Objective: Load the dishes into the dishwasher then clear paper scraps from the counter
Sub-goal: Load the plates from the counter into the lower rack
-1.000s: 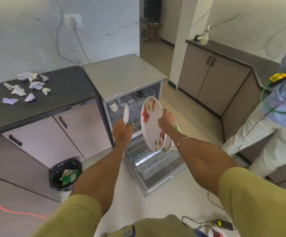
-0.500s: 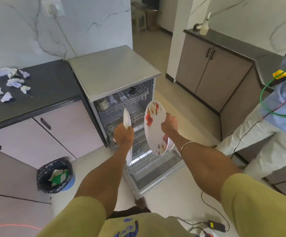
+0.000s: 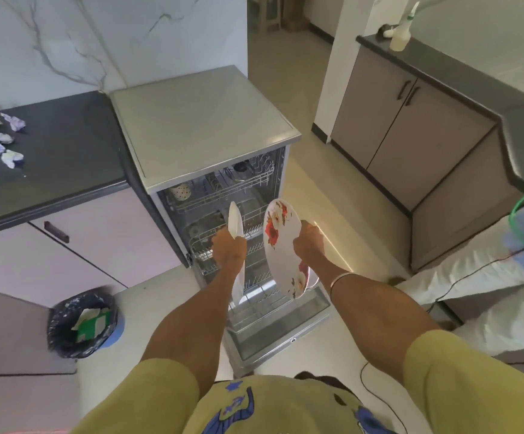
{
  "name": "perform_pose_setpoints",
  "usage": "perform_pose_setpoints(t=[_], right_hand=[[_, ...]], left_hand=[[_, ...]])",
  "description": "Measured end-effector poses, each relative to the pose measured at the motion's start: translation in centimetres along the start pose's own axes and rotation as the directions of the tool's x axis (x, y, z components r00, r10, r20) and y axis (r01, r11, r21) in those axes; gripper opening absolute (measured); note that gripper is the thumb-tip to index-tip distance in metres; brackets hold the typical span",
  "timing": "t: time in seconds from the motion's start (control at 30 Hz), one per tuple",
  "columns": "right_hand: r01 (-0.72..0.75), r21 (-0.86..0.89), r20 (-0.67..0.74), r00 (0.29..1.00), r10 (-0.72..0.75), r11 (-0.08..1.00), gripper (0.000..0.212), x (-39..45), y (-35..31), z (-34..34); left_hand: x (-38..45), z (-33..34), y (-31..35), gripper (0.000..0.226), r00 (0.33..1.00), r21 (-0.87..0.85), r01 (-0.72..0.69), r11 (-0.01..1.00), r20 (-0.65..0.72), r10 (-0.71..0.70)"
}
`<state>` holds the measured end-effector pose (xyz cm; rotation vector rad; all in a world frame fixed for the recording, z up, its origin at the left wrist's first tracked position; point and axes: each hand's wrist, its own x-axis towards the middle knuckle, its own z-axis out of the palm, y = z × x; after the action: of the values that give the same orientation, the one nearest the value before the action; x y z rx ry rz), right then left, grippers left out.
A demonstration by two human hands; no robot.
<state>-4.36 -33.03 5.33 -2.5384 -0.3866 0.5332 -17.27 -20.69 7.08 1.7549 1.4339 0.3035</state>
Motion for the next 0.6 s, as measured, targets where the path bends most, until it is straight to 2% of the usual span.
perform_pose_setpoints(t=[0.17, 0.33, 0.47, 0.6], right_hand=[[-0.012, 0.077, 0.038, 0.999, 0.009, 0.997, 0.03, 3.0, 0.1, -0.7], [0.068, 0.019, 0.076, 0.995, -0.069, 0.998, 0.032, 6.6, 1.0, -1.4], [0.172, -0.026, 0.141, 0.976, -0.166, 0.985, 0.031, 9.6, 2.2, -2.6], [0.2, -0.01, 0.223, 0.956, -0.193, 0.98, 0.031, 12.1, 4.0, -4.3]], left_hand=[[1.1, 2.3, 1.1, 0.038, 0.999, 0.012, 0.043, 0.999, 0.01, -0.043], [1.6, 5.3, 1.8, 0.04, 0.999, 0.036, 0.049, 0.998, 0.02, -0.05], [1.3, 8.6, 2.2, 0.041, 0.995, -0.028, 0.094, 0.995, -0.026, -0.094], [0.7, 12.0, 3.8, 0.044, 0.976, -0.132, 0.186, 0.974, -0.092, -0.199]])
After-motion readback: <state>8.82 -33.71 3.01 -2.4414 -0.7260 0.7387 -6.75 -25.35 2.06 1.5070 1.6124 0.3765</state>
